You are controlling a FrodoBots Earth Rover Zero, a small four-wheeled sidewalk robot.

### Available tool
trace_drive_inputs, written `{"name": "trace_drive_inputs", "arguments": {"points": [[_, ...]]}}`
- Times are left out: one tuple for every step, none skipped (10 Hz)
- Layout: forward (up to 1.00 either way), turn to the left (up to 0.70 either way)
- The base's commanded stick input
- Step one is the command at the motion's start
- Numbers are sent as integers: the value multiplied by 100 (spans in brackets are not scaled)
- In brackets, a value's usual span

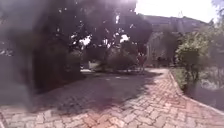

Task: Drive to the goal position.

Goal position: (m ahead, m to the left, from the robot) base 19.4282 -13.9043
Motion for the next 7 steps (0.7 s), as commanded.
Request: {"name": "trace_drive_inputs", "arguments": {"points": [[70, -35], [70, -35], [70, -35], [70, -35], [70, 0], [70, 0], [70, -35]]}}
